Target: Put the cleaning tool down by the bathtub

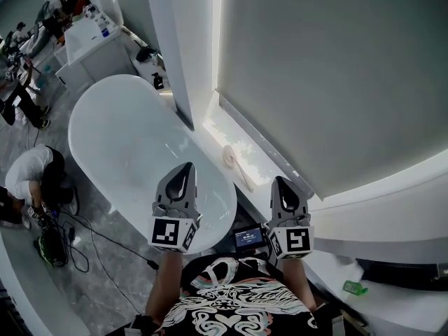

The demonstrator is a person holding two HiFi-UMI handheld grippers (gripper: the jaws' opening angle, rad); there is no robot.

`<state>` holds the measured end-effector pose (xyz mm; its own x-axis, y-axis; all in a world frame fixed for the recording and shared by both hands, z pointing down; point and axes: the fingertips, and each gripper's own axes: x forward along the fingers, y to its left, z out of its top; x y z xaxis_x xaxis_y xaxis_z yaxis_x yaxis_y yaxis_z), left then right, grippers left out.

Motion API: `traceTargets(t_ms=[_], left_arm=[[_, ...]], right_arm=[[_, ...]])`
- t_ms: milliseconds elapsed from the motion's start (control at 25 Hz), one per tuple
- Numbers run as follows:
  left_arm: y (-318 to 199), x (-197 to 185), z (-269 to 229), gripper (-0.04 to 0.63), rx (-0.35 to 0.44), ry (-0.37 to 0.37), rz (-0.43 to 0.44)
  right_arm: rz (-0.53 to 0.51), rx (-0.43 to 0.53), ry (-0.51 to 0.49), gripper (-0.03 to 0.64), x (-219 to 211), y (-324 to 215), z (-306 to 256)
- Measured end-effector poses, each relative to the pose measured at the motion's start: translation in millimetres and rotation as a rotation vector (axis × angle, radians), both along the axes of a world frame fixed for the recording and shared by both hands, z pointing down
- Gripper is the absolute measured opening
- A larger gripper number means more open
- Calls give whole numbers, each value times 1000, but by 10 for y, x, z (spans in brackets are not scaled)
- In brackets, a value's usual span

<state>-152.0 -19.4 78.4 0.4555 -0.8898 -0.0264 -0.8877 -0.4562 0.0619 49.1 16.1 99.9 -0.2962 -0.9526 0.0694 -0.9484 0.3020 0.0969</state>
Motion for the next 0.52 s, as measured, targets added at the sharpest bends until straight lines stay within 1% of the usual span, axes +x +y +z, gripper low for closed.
traceTargets(t_ms=[200,320,520], left_arm=[[-26,137,48,16,-15,-14,14],[-43,190,33,15,-10,-24,22],[-81,306,12,15,2,-20,26]], right_arm=[[5,-16,-12,26,91,27,66],[7,-16,-16,26,117,19,77],[20,-26,-33,26,238,-56,113]])
